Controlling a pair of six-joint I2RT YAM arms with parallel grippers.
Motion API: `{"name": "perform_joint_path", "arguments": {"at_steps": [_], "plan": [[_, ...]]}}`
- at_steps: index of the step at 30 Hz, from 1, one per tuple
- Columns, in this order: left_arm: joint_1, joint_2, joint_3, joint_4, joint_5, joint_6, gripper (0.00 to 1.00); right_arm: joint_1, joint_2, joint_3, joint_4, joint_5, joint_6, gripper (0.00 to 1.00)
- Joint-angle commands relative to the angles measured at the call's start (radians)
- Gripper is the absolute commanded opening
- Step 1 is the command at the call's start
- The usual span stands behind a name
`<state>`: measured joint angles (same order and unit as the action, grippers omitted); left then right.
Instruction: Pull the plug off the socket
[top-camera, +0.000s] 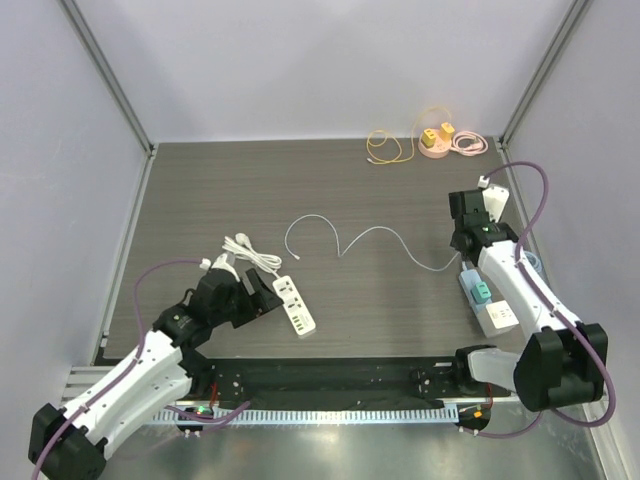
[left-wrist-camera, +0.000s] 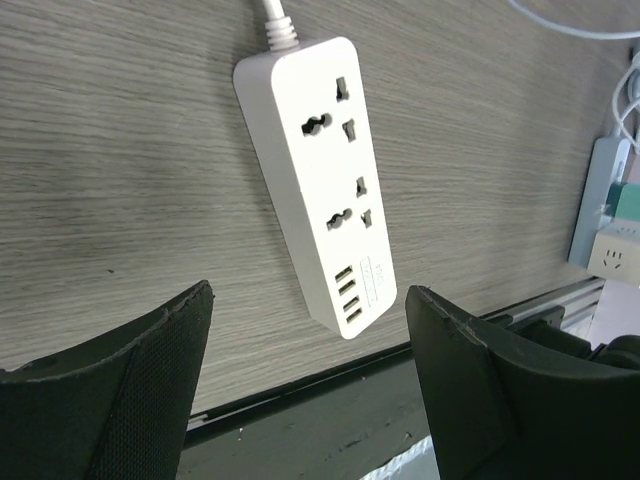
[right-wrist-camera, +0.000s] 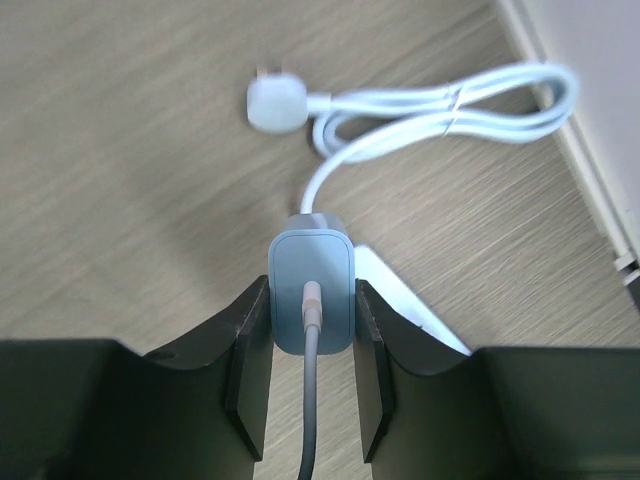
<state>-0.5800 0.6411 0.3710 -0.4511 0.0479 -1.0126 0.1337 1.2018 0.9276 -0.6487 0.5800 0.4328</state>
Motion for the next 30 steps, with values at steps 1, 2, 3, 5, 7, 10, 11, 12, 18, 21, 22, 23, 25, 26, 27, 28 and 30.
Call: {"name": "perform_joint_path", "arguments": {"at_steps": [1,2,3,5,7,10,11,12,18,21,22,23,25,26,27,28,30], "plan": [[0.005,0.02,0.037,0.058,0.068,0.02,0.79,0.0,0.037,-0.044,0.064,-0.064,0.021,0.07],[0.005,0.025,0.04,0.061,0.078,0.023,0.79,0.0,0.053,-0.046,0.067,-0.077,0.02,0.08],[0.005,0.034,0.04,0.071,0.089,0.025,0.79,0.0,0.089,-0.042,0.073,-0.086,0.021,0.11],[0.005,0.04,0.046,0.075,0.105,0.029,0.79,0.0,0.123,-0.041,0.084,-0.121,0.017,0.14],[0.005,0.051,0.052,0.081,0.11,0.032,0.79,0.0,0.151,-0.045,0.103,-0.135,0.011,0.2],[0.005,0.063,0.055,0.089,0.121,0.031,0.79,0.0,0.177,-0.049,0.132,-0.167,0.007,0.28],[0.005,0.066,0.052,0.092,0.127,0.029,0.79,-0.002,0.189,-0.046,0.135,-0.18,0.0,0.3],[0.005,0.069,0.054,0.095,0.129,0.026,0.79,-0.002,0.202,-0.036,0.138,-0.184,-0.005,0.36],[0.005,0.063,0.049,0.094,0.138,0.019,0.78,0.018,0.252,-0.019,0.15,-0.198,-0.037,0.7],[0.005,0.054,0.051,0.088,0.135,0.017,0.78,0.084,0.234,0.005,0.135,-0.192,-0.04,0.77],[0.005,0.052,0.052,0.085,0.132,0.017,0.78,0.14,0.225,0.014,0.132,-0.178,-0.039,0.8],[0.005,0.052,0.054,0.081,0.132,0.017,0.78,0.176,0.207,0.042,0.124,-0.166,-0.036,0.84],[0.005,0.051,0.063,0.071,0.125,0.019,0.78,0.23,0.193,0.077,0.08,-0.134,-0.023,0.85],[0.005,0.052,0.066,0.066,0.125,0.022,0.78,0.272,0.176,0.111,0.063,-0.123,-0.017,0.86],[0.005,0.051,0.074,0.058,0.125,0.022,0.78,0.285,0.165,0.125,0.037,-0.114,-0.014,0.88],[0.003,0.048,0.078,0.052,0.121,0.023,0.78,0.297,0.151,0.138,0.028,-0.099,-0.016,0.89],[0.005,0.043,0.086,0.043,0.119,0.022,0.78,0.317,0.107,0.174,-0.008,-0.066,-0.023,0.9]]}}
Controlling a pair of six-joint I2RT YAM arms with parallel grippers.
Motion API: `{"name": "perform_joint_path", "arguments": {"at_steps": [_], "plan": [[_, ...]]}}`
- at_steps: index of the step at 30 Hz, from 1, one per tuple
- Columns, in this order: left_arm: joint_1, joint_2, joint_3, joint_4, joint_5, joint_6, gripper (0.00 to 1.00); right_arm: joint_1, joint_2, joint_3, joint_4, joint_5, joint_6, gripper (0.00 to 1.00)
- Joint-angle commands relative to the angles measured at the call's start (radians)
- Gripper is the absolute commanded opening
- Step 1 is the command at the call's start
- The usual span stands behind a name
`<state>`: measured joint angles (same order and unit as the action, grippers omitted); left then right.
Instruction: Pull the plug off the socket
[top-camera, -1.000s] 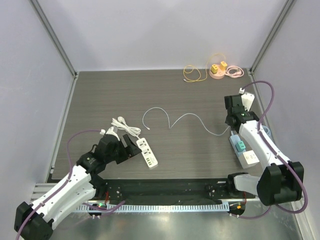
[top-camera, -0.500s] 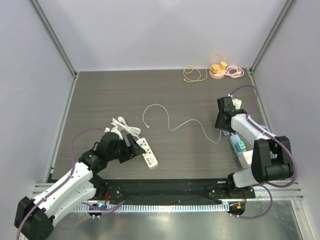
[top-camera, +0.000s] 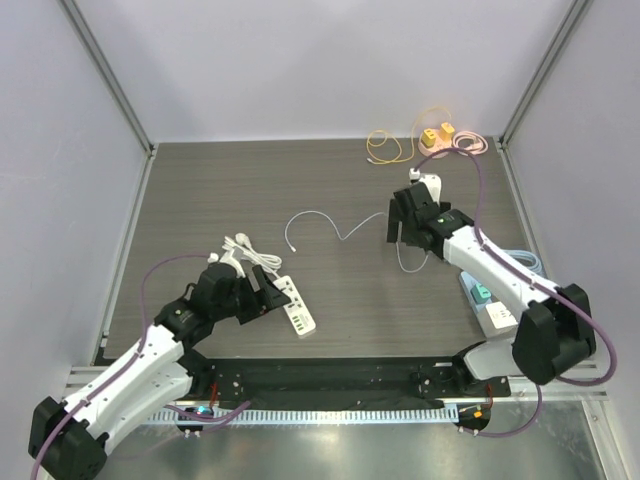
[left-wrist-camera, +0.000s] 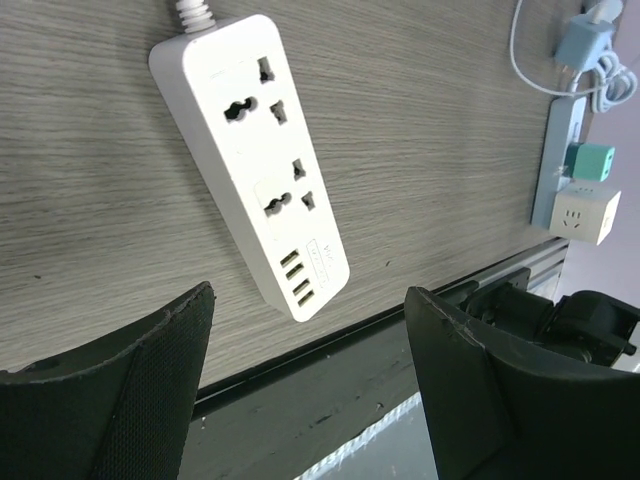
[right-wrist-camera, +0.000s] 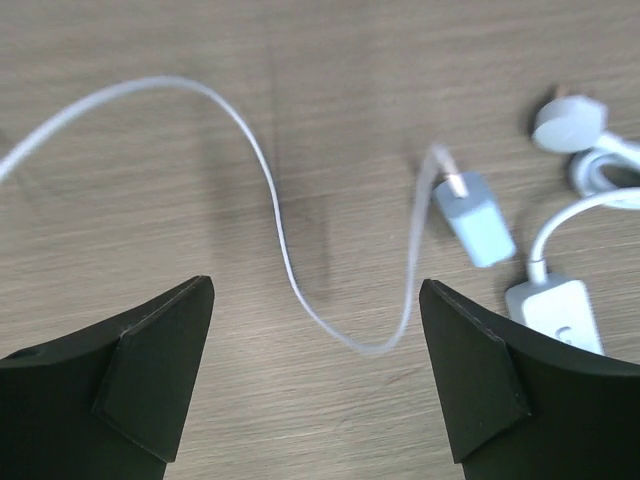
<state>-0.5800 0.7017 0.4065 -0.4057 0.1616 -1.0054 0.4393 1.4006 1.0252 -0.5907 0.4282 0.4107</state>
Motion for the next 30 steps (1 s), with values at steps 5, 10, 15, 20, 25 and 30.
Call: {"name": "perform_joint_path", "arguments": {"at_steps": [5,10,15,20,25,30], "plan": [[0.005,-0.047,0.074,-0.047,-0.04,0.021,0.78,0.048,-0.167,0.111,-0.095,0.093,-0.05,0.95],[0.005,-0.064,0.129,-0.11,-0.115,0.045,0.77,0.197,-0.169,0.116,-0.112,0.086,-0.021,0.97],[0.005,-0.117,0.187,-0.177,-0.209,0.054,0.77,0.418,-0.091,0.086,0.001,0.032,0.037,0.97],[0.005,-0.175,0.221,-0.238,-0.27,0.056,0.77,0.591,0.026,0.015,0.233,-0.101,0.117,0.92],[0.005,-0.254,0.244,-0.3,-0.318,0.056,0.77,0.662,0.168,-0.022,0.411,-0.187,0.149,0.88],[0.005,-0.304,0.273,-0.332,-0.344,0.067,0.76,0.707,0.296,0.009,0.5,-0.258,0.135,0.9]]}}
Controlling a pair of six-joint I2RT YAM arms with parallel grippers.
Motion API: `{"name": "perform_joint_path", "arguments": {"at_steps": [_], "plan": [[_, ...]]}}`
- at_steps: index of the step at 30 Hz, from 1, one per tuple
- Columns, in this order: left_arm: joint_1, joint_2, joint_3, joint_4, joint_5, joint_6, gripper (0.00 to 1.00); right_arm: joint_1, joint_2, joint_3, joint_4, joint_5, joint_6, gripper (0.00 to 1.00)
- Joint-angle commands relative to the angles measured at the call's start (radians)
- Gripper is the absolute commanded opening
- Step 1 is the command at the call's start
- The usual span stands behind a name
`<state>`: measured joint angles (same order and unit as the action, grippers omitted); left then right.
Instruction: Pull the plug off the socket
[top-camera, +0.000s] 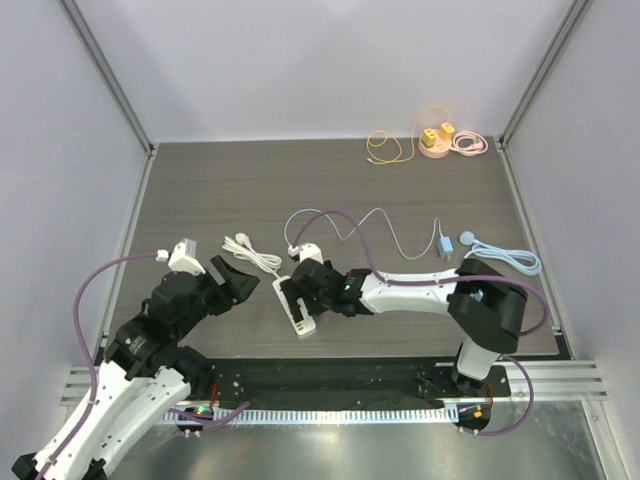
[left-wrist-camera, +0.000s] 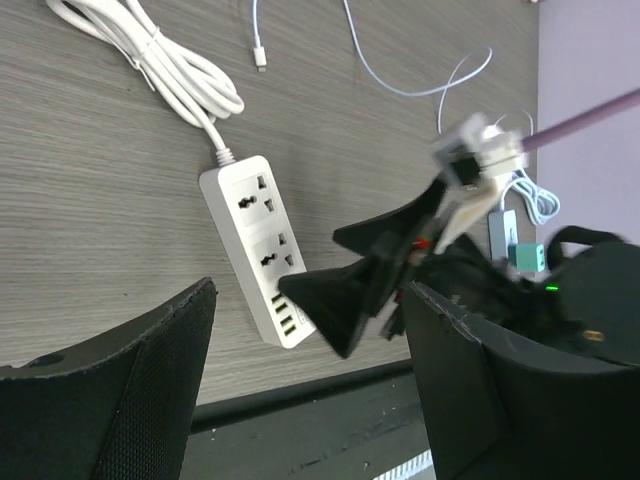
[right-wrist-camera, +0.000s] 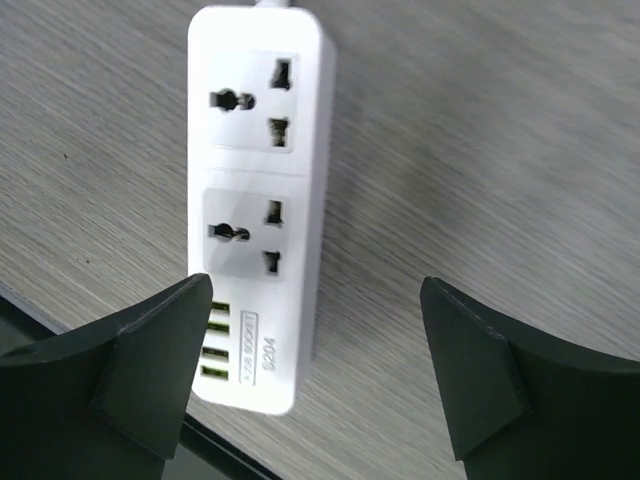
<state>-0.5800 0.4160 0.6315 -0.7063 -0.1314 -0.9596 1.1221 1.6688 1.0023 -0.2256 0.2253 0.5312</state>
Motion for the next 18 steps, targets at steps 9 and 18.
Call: {"name": "perform_joint_path", "arguments": {"at_steps": [9,18], "plan": [[0.005,-0.043,0.076,-0.068,-0.063,0.042,0.77,0.107,0.252,0.2,0.105,0.032,-0.129,0.91],[0.005,-0.069,0.141,-0.113,-0.1,0.045,0.75,0.15,0.391,0.349,0.169,-0.072,-0.489,0.38]]}}
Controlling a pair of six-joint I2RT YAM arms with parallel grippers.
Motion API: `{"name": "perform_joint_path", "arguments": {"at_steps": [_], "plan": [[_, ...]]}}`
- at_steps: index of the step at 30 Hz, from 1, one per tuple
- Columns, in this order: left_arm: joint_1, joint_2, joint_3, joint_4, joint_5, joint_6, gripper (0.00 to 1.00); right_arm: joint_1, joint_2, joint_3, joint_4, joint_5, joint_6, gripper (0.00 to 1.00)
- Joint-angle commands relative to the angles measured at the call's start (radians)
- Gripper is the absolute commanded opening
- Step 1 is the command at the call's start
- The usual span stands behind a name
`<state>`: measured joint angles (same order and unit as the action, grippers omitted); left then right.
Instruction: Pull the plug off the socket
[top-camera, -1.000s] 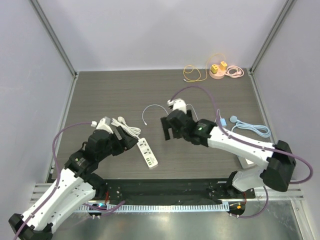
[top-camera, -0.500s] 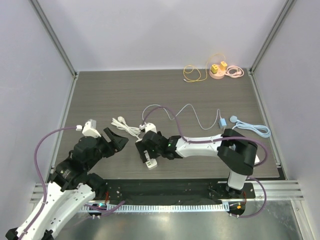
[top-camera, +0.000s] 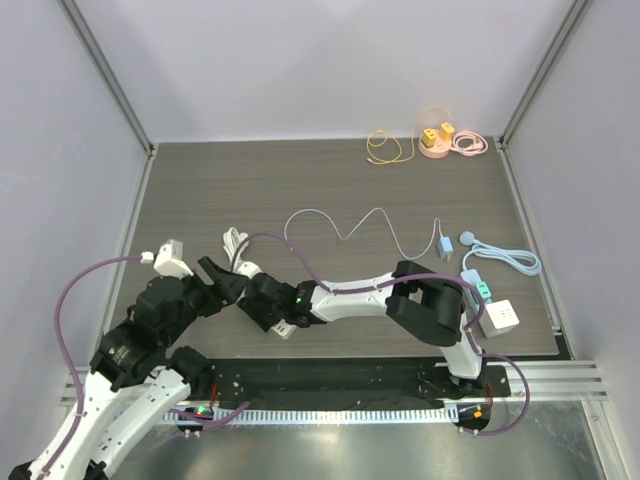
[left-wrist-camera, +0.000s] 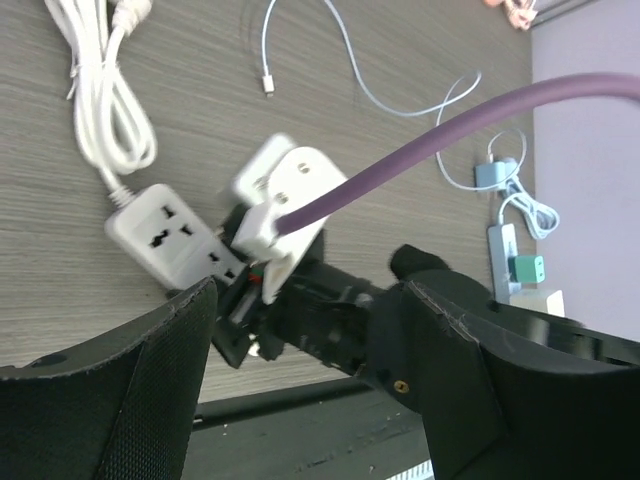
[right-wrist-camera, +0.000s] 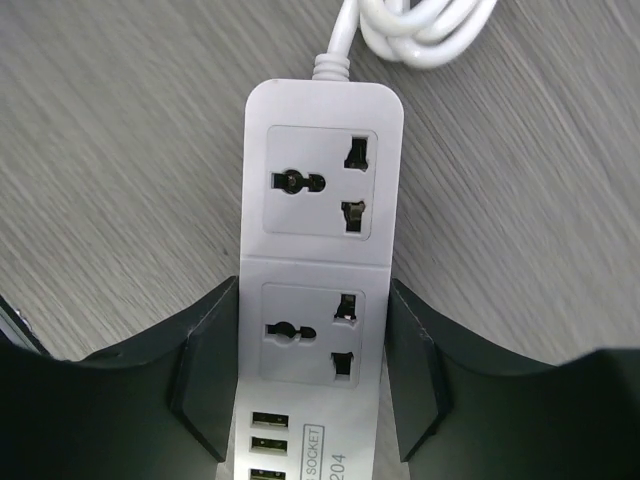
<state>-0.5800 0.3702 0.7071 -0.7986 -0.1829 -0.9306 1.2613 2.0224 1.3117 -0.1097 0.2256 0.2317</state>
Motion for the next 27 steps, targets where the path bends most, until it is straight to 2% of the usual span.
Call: {"name": "perform_joint_path", "arguments": {"at_steps": [1,3,7,9,15,17,18,19,20,23,27], "plan": [[0.005,-0.042,0.092,-0.03,-0.076,0.015,0.75,0.013,0.041,0.041,0.094,-0.109,-0.253,0.35],[0.005,-0.068,0.118,-0.048,-0.107,0.015,0.73,0.01,0.051,0.055,0.104,-0.147,-0.301,0.31],[0.005,-0.157,0.193,-0.091,-0.203,0.013,0.72,0.0,0.097,0.107,0.205,-0.281,-0.365,0.32],[0.005,-0.192,0.21,-0.088,-0.24,0.024,0.71,-0.005,0.139,0.162,0.194,-0.34,-0.385,0.33],[0.005,-0.235,0.265,-0.108,-0.29,0.042,0.69,-0.007,0.347,0.467,0.079,-0.427,-0.39,0.36],[0.005,-0.229,0.285,-0.116,-0.291,0.045,0.69,-0.008,0.366,0.523,0.042,-0.417,-0.384,0.55],[0.005,-0.22,0.291,-0.125,-0.288,0.049,0.69,-0.011,0.354,0.517,0.044,-0.414,-0.378,0.68],[0.005,-0.217,0.301,-0.125,-0.271,0.055,0.7,-0.013,0.337,0.5,0.051,-0.402,-0.362,0.9],[0.005,-0.214,0.302,-0.117,-0.256,0.079,0.7,-0.022,0.311,0.444,0.086,-0.393,-0.355,0.97],[0.005,-0.232,0.29,-0.012,-0.173,0.154,0.76,-0.04,0.178,0.278,0.206,-0.355,-0.315,1.0],[0.005,-0.246,0.279,0.125,-0.145,0.197,0.78,-0.092,-0.023,0.173,0.2,-0.313,-0.233,1.0]]}}
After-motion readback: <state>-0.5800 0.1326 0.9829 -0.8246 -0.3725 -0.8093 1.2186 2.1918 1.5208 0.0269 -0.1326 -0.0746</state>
